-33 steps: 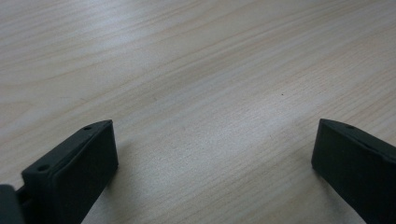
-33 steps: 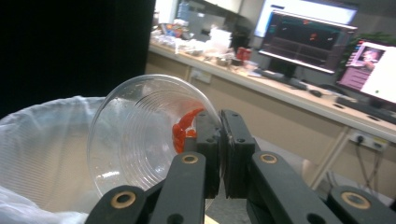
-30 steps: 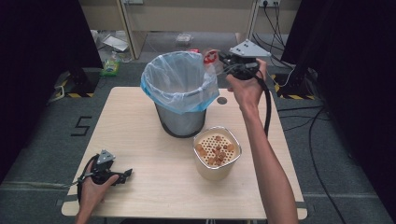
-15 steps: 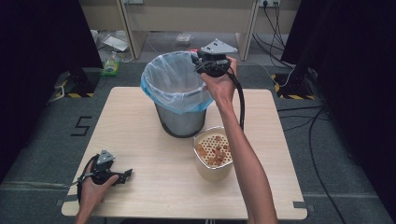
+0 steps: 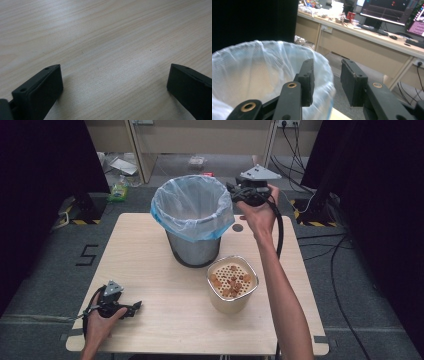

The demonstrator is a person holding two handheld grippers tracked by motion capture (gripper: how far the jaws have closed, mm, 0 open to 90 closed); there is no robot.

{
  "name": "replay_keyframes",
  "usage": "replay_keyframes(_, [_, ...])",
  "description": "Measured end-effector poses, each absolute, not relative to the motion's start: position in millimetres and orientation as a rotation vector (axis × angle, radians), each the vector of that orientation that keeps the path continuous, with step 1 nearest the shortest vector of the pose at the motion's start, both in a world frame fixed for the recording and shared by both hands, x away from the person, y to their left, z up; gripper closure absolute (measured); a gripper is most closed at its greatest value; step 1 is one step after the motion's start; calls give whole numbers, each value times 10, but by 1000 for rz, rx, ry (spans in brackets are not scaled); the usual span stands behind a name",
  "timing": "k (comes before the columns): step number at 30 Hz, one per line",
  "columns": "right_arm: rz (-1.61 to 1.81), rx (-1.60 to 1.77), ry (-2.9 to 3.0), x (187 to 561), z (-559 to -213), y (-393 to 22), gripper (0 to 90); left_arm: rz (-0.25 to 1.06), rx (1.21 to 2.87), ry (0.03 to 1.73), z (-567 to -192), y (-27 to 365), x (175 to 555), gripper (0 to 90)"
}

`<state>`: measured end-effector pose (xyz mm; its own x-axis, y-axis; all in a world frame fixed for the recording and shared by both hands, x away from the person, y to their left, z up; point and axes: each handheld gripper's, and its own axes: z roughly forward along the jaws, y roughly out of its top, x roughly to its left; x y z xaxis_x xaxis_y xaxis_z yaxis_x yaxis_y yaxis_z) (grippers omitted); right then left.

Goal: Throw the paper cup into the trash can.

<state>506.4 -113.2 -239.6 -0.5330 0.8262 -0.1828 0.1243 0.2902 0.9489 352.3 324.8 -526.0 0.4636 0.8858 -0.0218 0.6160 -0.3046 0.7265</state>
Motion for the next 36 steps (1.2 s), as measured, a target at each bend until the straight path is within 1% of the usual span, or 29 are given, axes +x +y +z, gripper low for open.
replay_keyframes(7, [1232, 920, 1864, 4982, -2529, -1518, 577, 510, 2035, 1245, -5260, 3247, 3522, 0])
replay_keyframes(16, [1167, 985, 1864, 4816, -2752, -1930, 536, 510, 2036, 1246, -5259, 3247, 3521, 0])
replay_keyframes(28, [1102, 1037, 1869, 4499, -3057, -2288, 457, 509, 2037, 1246, -5259, 3248, 3520, 0])
replay_keyframes(36, [1086, 1079, 1890, 4232, -3447, -2472, 434, 510, 2036, 1247, -5259, 3247, 3519, 0])
